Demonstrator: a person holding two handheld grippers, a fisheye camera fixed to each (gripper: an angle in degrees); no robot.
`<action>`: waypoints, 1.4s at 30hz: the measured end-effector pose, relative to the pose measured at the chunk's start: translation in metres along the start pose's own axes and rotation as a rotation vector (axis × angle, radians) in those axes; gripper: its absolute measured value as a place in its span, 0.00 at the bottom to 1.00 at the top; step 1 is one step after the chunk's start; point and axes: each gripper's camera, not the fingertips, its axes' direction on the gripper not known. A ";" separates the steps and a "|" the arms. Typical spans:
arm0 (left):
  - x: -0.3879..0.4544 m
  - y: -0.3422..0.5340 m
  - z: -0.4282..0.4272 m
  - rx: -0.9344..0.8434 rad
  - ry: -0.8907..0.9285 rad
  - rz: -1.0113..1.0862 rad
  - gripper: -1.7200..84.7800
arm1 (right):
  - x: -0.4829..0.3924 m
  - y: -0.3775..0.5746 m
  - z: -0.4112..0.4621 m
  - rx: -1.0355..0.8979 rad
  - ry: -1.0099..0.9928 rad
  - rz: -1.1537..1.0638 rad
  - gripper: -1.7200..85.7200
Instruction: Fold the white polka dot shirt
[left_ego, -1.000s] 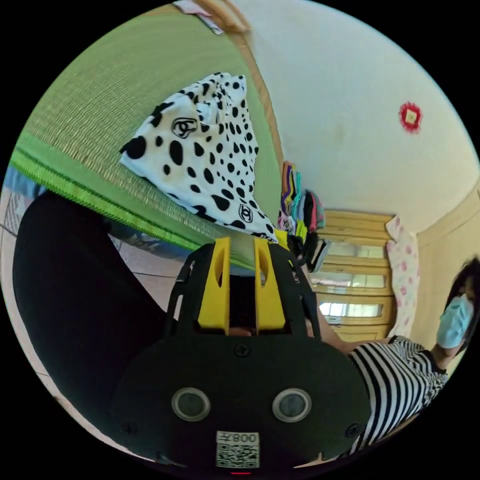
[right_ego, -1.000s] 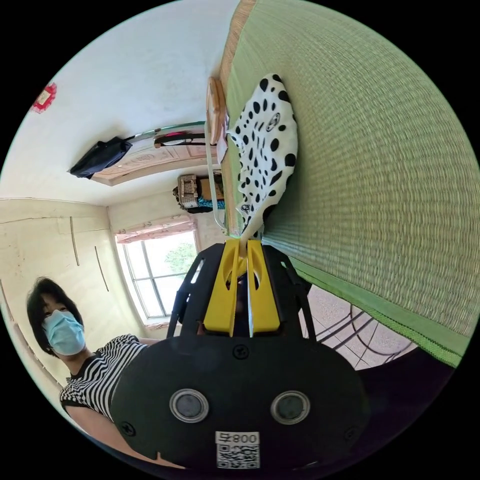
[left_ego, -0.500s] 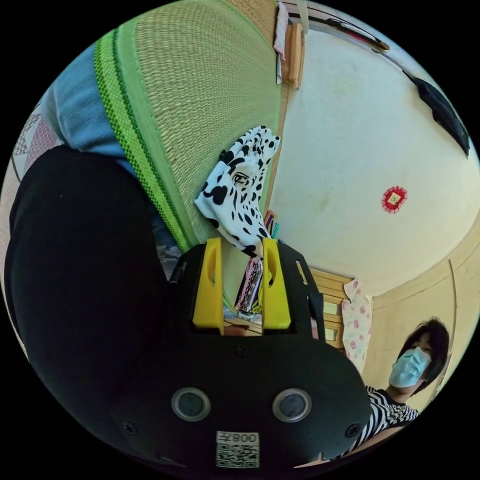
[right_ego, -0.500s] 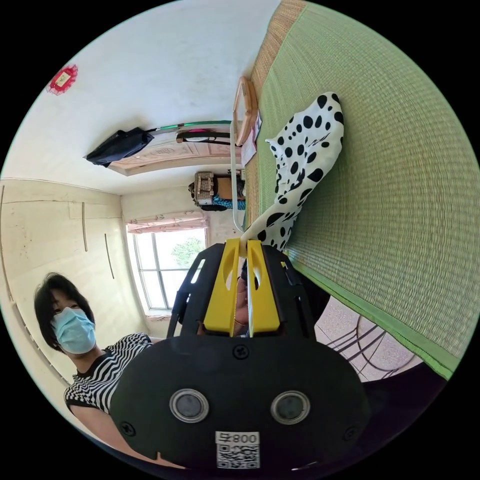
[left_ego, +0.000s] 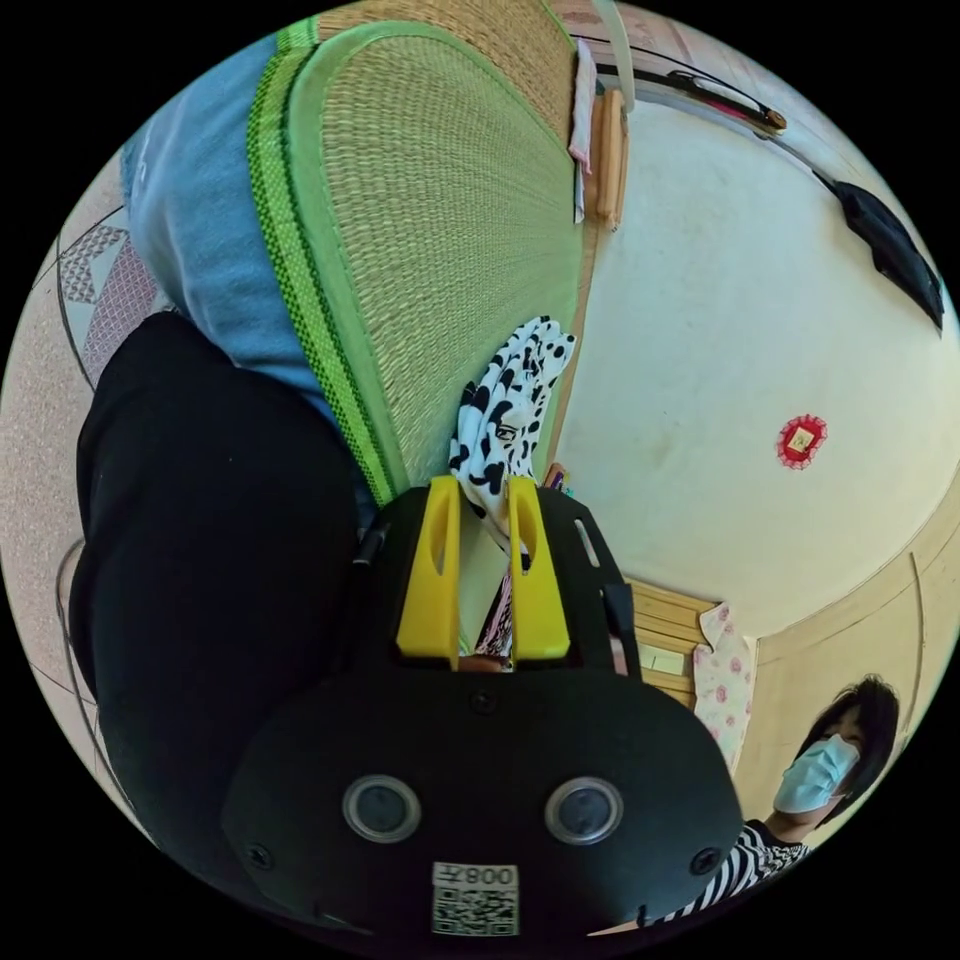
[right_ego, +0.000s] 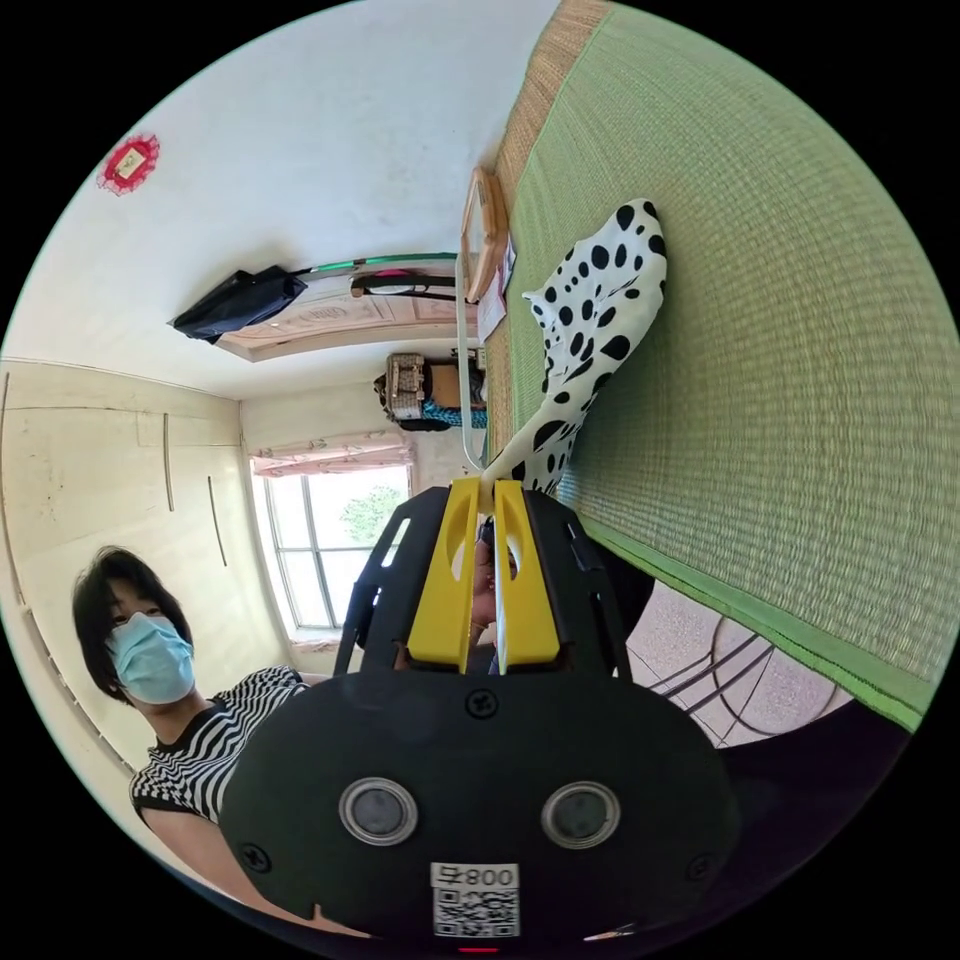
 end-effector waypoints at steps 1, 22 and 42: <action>0.001 -0.001 -0.001 0.001 -0.004 0.001 0.10 | 0.006 0.002 -0.005 0.007 0.000 0.008 0.04; 0.092 -0.017 -0.040 -0.172 -0.087 0.116 0.05 | 0.119 0.038 -0.075 0.007 0.093 0.112 0.05; 0.371 -0.011 -0.074 -0.327 0.086 0.349 0.05 | 0.170 0.110 -0.223 0.142 -0.055 -0.097 0.04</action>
